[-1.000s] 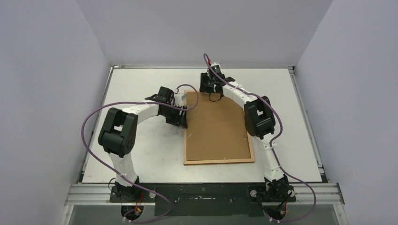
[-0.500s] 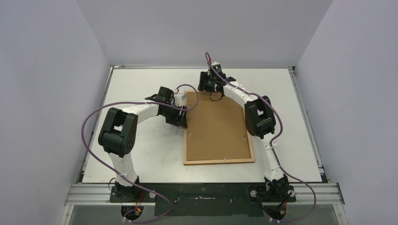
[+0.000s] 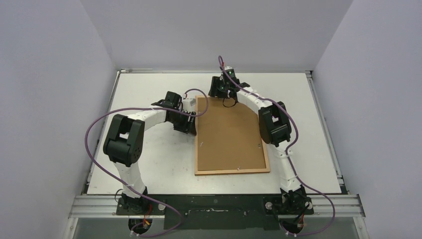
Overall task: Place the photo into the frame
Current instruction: Install the photo frame at the center of the board.
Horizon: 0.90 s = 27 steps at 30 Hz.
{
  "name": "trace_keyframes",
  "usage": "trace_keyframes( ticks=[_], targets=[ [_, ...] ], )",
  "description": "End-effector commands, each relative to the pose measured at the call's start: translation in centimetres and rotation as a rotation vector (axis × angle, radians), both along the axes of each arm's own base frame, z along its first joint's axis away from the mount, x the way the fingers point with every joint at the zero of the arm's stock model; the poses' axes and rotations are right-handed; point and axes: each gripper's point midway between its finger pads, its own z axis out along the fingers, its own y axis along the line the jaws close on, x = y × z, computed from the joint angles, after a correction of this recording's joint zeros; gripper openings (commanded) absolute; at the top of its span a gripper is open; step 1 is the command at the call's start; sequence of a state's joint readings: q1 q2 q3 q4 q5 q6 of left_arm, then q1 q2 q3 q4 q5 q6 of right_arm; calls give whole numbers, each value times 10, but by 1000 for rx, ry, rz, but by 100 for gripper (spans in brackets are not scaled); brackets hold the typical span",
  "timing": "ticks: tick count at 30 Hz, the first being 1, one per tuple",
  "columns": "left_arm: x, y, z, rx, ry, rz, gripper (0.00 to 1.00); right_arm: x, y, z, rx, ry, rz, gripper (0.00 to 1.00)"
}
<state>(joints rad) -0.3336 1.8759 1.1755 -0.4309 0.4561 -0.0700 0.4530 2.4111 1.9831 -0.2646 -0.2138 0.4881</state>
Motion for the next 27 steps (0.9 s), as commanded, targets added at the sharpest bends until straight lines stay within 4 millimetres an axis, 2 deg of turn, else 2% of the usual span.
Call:
trace_keyframes(
  ticks=[1,8,16,22,27],
  targets=[
    [13,-2,12,-20,-41,-12,52,4,8,1,38,0,12,55],
    [15,-2,12,-22,-42,-10,52,-6,13,1,73,24,39,55],
    [19,2,15,-23,-47,0,52,-21,21,17,149,43,72,54],
    [25,9,23,-43,-52,23,51,-23,29,52,196,-5,105,55],
    [36,18,29,-89,-32,76,50,-39,38,76,221,-38,141,54]
  ],
)
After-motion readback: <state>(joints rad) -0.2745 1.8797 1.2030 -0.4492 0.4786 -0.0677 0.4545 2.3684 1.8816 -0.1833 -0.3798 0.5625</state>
